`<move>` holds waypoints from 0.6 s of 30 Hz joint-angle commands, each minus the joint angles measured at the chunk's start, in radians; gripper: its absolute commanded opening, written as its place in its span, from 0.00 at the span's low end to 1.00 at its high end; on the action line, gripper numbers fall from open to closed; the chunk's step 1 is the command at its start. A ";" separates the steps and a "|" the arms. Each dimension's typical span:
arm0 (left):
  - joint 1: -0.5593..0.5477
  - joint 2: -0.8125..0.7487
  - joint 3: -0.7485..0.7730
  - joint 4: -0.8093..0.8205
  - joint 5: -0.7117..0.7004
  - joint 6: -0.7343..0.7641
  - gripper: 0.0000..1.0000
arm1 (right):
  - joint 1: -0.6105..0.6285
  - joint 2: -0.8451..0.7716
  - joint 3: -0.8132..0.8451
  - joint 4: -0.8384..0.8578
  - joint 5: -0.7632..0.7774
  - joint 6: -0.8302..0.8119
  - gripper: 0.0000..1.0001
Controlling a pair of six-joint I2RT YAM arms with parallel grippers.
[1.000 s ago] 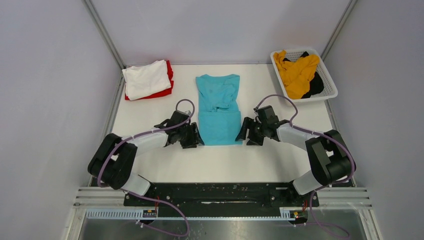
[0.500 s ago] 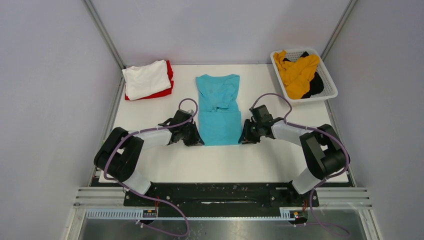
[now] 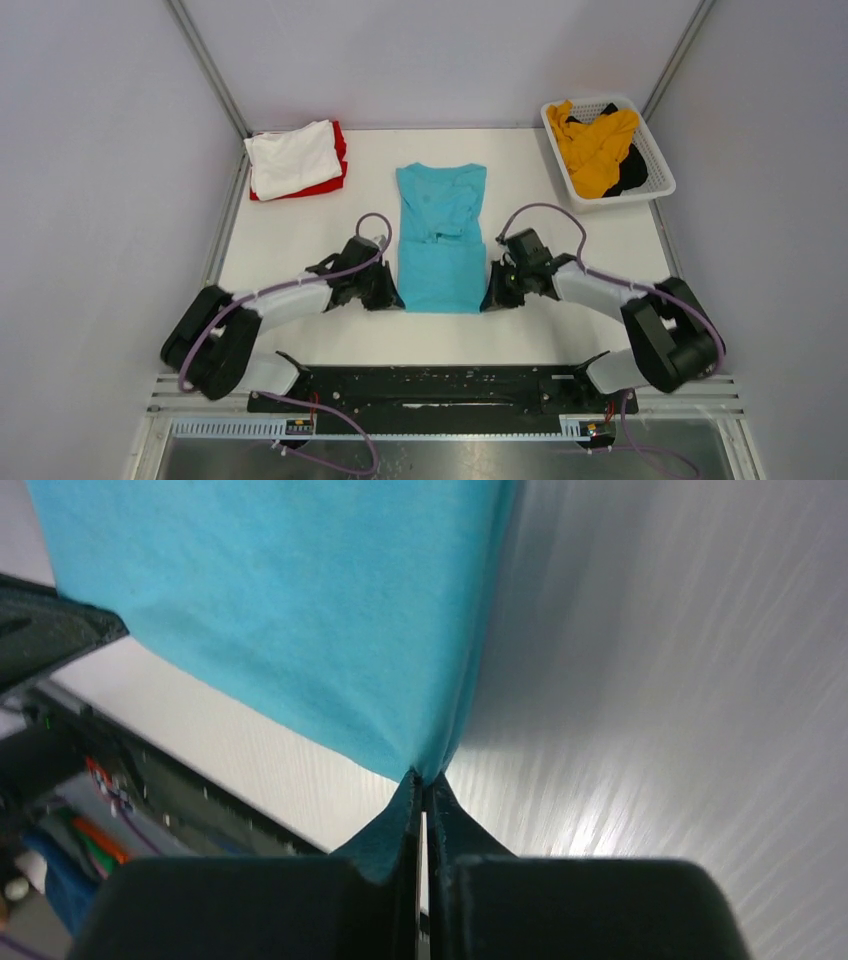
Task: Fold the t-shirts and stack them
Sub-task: Grab one side of the 2/3 rectangular tshirt with both arms, then fold the long partially folded tshirt into a neat square
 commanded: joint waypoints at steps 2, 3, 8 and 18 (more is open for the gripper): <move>-0.099 -0.258 -0.081 -0.169 -0.013 -0.020 0.00 | 0.075 -0.250 -0.101 -0.204 -0.144 -0.037 0.00; -0.126 -0.313 -0.088 -0.208 -0.013 -0.017 0.00 | 0.105 -0.299 -0.103 -0.256 -0.149 -0.061 0.00; -0.209 -0.601 -0.075 -0.363 0.036 -0.022 0.00 | 0.174 -0.588 -0.087 -0.401 -0.278 -0.087 0.00; -0.215 -0.767 0.036 -0.228 0.024 0.031 0.00 | 0.146 -0.694 0.053 -0.400 -0.234 -0.118 0.00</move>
